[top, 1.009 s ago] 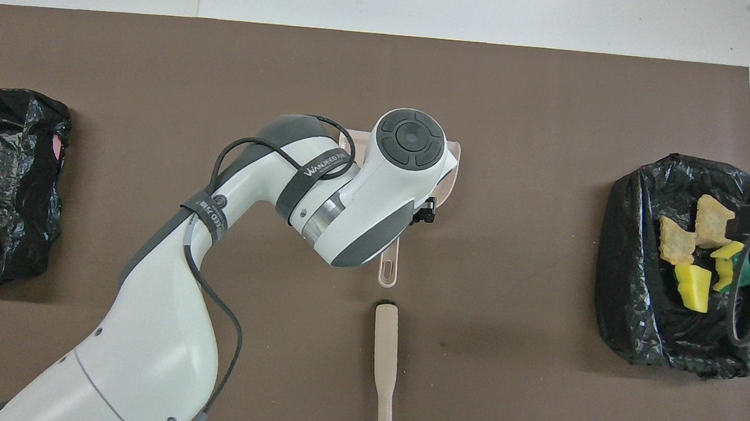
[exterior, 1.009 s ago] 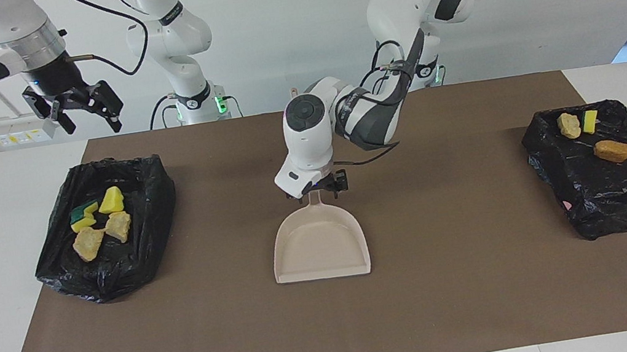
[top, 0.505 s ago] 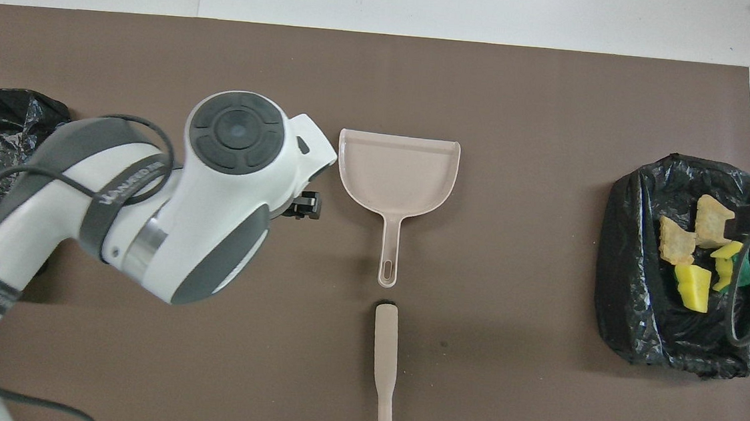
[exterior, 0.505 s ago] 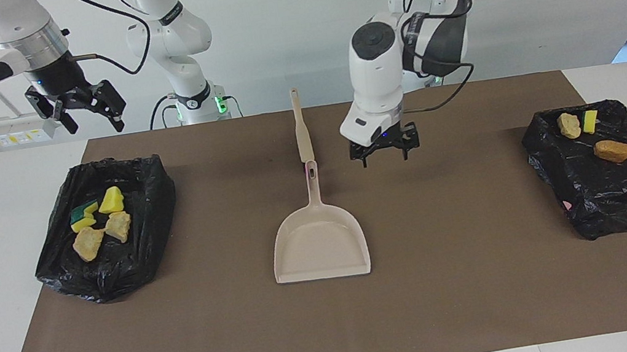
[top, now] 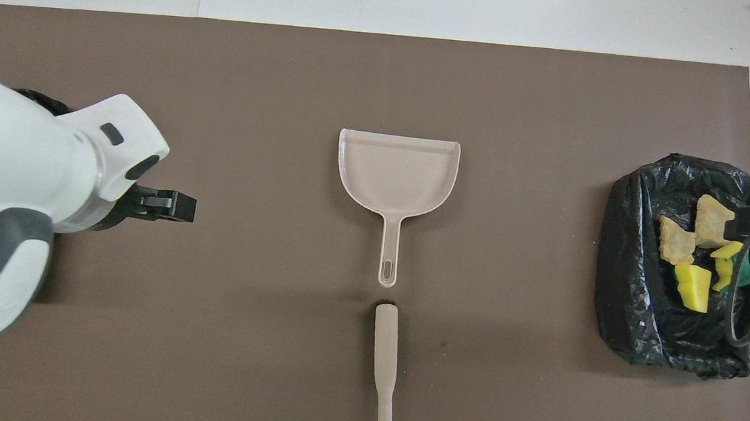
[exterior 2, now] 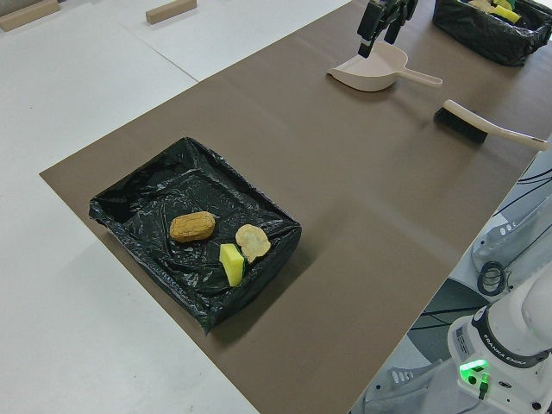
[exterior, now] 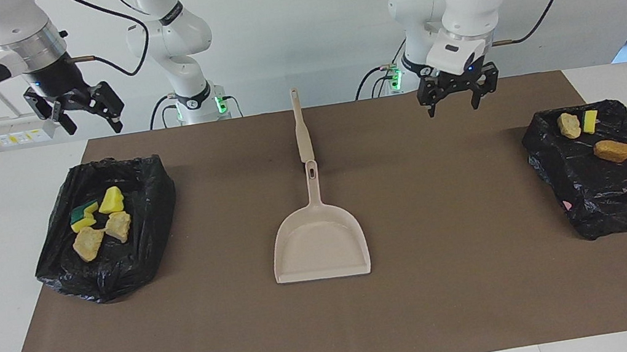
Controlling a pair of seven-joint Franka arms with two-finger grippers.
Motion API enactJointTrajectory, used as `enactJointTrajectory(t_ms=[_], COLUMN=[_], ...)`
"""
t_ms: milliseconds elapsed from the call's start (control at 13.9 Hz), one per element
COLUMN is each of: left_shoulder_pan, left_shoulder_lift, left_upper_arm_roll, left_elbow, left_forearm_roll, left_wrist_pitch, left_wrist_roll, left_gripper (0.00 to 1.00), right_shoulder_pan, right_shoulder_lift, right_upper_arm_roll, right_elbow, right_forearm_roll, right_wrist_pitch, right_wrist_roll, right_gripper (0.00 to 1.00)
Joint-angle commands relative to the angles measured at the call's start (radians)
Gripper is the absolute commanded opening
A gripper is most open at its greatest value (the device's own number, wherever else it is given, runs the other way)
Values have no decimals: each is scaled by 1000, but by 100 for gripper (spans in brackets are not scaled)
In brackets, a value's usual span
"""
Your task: Sweep and dump trash in bin
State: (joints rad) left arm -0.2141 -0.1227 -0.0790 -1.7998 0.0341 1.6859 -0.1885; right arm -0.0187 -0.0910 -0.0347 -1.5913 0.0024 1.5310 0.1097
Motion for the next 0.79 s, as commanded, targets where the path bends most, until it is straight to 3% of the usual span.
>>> enactJointTrajectory(t_ms=[0, 433, 721], left_shoulder_pan=[109, 196, 174], left_shoulder_lift=[-8, 116, 135], left_upper_arm_roll=[-4, -5, -4], left_elbow=[123, 430, 459], left_forearm_roll=[-71, -56, -54], left_wrist_pitch=[-133, -346, -361], left_wrist_roll=[185, 339, 336], left_gripper=[100, 100, 100], right_shoulder_pan=[66, 68, 68], right_shoulder_lift=[-9, -12, -12], right_upper_arm_roll=[-69, -68, -68], right_elbow=[-13, -7, -7], right_forearm_roll=[-13, 5, 7], right_wrist_pitch=[5, 5, 5], right_wrist_roll=[-10, -12, -12], right_gripper=[100, 100, 100])
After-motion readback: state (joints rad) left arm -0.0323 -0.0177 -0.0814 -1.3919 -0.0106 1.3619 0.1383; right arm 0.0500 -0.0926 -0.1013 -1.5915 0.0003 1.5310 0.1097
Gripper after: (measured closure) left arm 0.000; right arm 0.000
